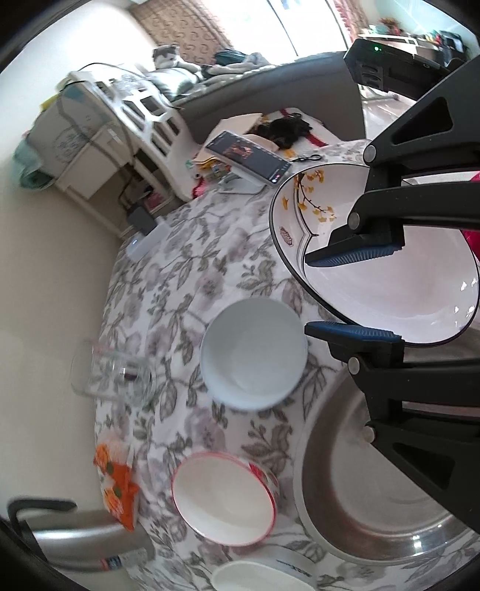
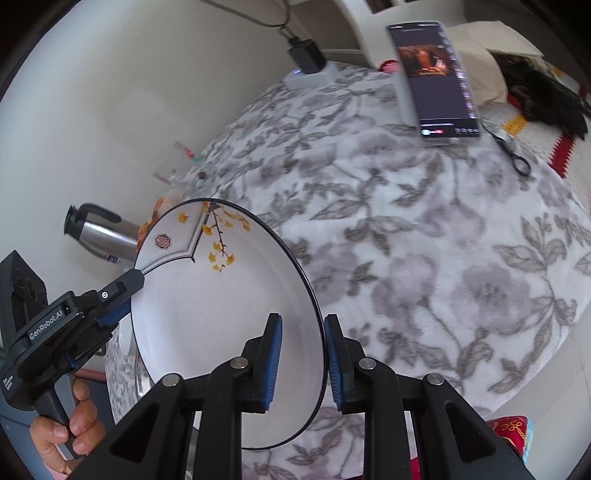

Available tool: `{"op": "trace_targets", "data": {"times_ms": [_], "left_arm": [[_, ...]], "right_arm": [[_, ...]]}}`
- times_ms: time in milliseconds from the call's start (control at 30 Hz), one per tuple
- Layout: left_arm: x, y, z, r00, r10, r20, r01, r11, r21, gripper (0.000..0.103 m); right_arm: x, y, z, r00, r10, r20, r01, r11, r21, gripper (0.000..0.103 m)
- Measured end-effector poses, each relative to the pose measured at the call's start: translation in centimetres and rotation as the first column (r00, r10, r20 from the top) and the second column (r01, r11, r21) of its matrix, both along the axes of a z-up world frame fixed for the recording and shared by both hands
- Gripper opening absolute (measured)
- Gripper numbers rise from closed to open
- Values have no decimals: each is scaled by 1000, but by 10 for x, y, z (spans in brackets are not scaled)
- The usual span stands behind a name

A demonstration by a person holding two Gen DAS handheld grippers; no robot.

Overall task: Organize plates and bowls
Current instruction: 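Carry the white flower plate over the steel basin with both grippers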

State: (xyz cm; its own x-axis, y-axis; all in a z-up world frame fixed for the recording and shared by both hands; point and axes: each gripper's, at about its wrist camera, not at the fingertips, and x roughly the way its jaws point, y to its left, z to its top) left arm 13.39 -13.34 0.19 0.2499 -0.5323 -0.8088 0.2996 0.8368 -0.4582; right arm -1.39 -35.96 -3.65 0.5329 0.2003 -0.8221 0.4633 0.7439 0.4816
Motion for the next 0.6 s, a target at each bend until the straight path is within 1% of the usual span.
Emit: {"op": "trace_targets", "data": {"times_ms": [100, 267, 433, 600], "left_arm": [[1, 23, -1, 999, 42, -16, -43, 998, -39, 31], [-1, 56, -3, 993, 114, -30, -115, 991, -72, 31], [-6, 95, -6, 981, 189, -47, -194, 974, -117, 31], [-11, 131, -15, 962, 263, -66, -270, 956, -118, 31]], "right_arm": [[8, 13, 1, 1000, 31, -2, -31, 1000, 0, 25], [22, 38, 4, 996, 92, -12, -92, 996, -7, 25], [36, 64, 2, 988, 153, -30, -153, 988, -5, 25], [49, 94, -3, 975, 216, -56, -217, 976, -18, 25]]}}
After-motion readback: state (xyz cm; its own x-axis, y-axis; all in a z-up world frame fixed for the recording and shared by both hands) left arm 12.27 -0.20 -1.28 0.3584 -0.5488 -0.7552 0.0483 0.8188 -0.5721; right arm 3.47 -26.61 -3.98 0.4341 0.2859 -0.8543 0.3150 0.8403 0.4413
